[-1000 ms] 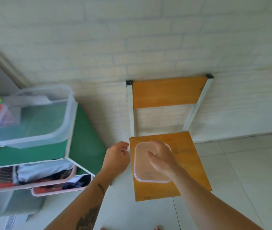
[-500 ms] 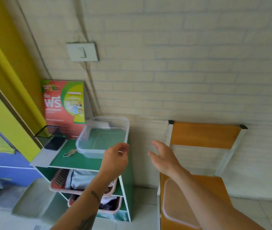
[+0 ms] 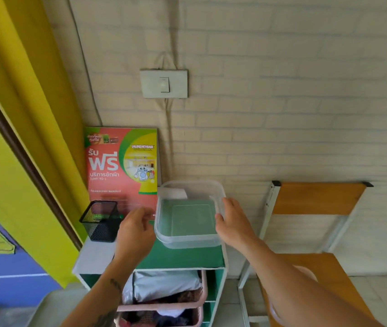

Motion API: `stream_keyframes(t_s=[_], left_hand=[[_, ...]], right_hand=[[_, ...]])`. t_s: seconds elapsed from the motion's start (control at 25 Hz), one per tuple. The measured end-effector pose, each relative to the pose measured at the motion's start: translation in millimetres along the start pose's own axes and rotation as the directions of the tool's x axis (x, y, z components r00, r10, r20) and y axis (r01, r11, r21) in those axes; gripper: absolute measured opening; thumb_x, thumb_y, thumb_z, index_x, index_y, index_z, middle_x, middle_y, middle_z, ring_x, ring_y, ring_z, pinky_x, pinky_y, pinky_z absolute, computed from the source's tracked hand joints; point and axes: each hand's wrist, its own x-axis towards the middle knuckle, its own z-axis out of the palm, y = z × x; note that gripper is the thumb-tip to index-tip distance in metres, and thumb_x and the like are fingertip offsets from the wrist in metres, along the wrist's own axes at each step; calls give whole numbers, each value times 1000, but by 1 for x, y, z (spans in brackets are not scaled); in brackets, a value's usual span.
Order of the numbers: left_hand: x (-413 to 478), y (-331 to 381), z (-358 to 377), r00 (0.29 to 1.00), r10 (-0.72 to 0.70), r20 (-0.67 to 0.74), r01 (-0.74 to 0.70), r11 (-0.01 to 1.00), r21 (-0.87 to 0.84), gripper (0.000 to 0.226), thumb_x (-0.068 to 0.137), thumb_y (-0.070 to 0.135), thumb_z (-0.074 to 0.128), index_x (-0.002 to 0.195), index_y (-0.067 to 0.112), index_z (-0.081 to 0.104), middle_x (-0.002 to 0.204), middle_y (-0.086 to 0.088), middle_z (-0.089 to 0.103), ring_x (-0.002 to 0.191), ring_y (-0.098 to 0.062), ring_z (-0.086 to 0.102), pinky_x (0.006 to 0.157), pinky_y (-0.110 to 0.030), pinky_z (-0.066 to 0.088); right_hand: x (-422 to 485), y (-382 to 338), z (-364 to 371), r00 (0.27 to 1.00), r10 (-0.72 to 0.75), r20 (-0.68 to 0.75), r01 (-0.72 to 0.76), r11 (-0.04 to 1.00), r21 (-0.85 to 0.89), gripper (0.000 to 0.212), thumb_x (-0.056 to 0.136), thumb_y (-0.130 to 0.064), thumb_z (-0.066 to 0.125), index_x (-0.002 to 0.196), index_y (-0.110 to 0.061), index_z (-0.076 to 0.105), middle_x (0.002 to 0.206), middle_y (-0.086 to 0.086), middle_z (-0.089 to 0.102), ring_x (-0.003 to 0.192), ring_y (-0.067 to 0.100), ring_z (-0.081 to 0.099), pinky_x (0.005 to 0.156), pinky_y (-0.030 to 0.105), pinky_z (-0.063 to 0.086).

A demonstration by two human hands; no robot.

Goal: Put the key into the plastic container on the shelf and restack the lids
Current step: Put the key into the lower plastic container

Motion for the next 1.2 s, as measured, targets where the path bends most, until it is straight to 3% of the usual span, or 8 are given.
stream_keyframes(t_s=[0.12, 0.28, 0.48, 0.8, 1.04, 1.2], left_hand=[[5, -42, 5, 990, 101, 103, -118, 977, 176, 38, 79, -4, 54, 112, 10, 66, 105, -5, 65, 94, -27, 60, 80, -39, 52], [3, -84, 16, 951, 132, 280, -228, 910, 346, 49, 75, 6, 64, 124, 9, 61, 119, -8, 63, 105, -33, 57, 91, -49, 50], [6, -90, 22, 924, 110, 367, -263, 877, 401, 46, 81, 16, 65, 126, 16, 60, 121, -2, 60, 106, -25, 54, 94, -42, 49], [13, -96, 33, 943, 135, 305, -253, 885, 390, 39, 64, -8, 61, 100, 4, 71, 90, -11, 66, 80, -33, 56, 66, -41, 54], [20, -93, 32, 966, 96, 239, -155, 957, 243, 40, 71, -12, 54, 101, 6, 72, 97, -10, 66, 82, -32, 62, 68, -40, 56], [24, -78, 26, 997, 36, 62, -38, 998, 45, 33, 74, -13, 54, 95, 5, 73, 96, -11, 66, 77, -31, 61, 68, -37, 52]], right_hand=[[1, -6, 18, 997, 39, -60, -44, 994, -99, 55, 102, -26, 38, 152, -13, 18, 164, 4, 7, 150, 22, 9, 117, 39, 22], [3, -4, 37, 992, 30, -124, -57, 974, -217, 50, 103, -25, 39, 148, -11, 24, 162, 8, 11, 149, 24, 11, 116, 35, 23], [10, 0, 49, 988, 65, -142, -104, 951, -290, 52, 103, -28, 35, 151, -12, 22, 164, 9, 5, 151, 25, 5, 118, 40, 19], [14, -4, 51, 987, 101, -122, -138, 925, -355, 53, 103, -28, 36, 151, -11, 22, 164, 9, 2, 150, 28, 9, 115, 44, 29], [12, -8, 42, 991, 102, -83, -127, 913, -389, 56, 103, -30, 35, 153, -11, 17, 164, 8, -1, 150, 27, 12, 116, 42, 28], [14, -5, 32, 995, 62, -81, -89, 916, -390, 52, 103, -27, 37, 151, -12, 24, 164, 5, 5, 147, 25, 22, 111, 39, 34]])
